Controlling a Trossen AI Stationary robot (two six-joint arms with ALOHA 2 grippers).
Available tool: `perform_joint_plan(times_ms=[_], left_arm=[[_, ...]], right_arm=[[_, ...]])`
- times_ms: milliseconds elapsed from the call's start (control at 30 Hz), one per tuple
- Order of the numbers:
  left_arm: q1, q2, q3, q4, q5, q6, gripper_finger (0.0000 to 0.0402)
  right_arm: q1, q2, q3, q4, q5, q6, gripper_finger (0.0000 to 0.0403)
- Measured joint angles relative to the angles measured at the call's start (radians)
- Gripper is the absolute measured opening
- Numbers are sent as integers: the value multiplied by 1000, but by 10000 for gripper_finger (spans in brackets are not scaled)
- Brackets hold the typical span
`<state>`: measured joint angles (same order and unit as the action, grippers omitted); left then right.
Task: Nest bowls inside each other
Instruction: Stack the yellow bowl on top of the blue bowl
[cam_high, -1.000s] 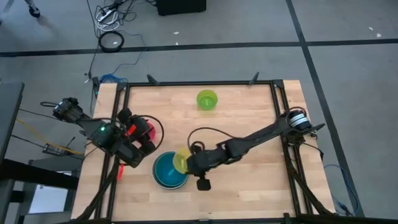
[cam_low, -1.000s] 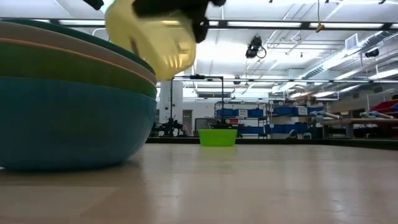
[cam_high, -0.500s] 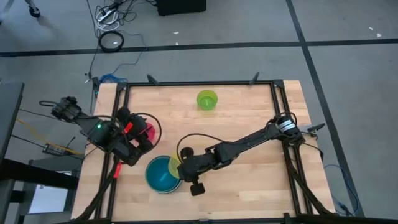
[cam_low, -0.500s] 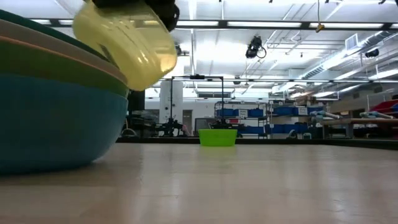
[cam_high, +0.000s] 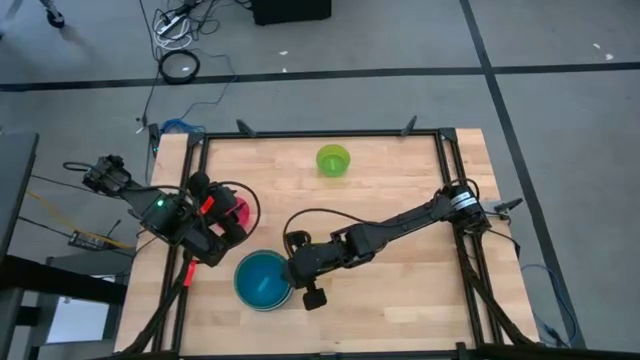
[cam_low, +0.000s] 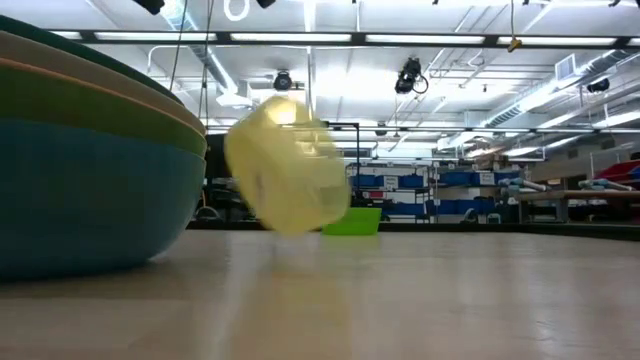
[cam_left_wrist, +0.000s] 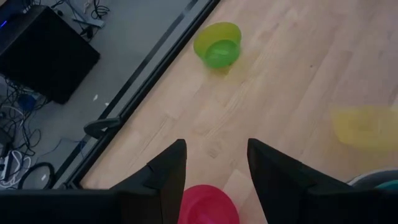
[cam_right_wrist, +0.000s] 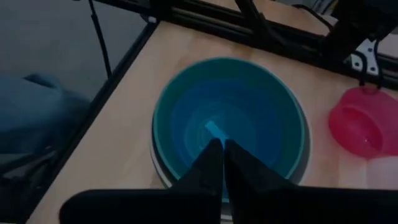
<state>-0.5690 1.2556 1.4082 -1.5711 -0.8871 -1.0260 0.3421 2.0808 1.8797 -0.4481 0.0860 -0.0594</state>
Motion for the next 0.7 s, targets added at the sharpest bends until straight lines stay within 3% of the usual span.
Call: perform_joint_plan(times_ms=[133, 500, 700], left_arm=[[0, 0, 0, 0, 0, 0, 179], [0, 0, 0, 0, 0, 0, 179], [0, 0, 0, 0, 0, 0, 179]], right_arm=[[3, 0, 0, -23, 22, 15, 9], [6, -8, -1, -390, 187, 142, 1], [1, -8, -2, -512, 109, 198, 14]])
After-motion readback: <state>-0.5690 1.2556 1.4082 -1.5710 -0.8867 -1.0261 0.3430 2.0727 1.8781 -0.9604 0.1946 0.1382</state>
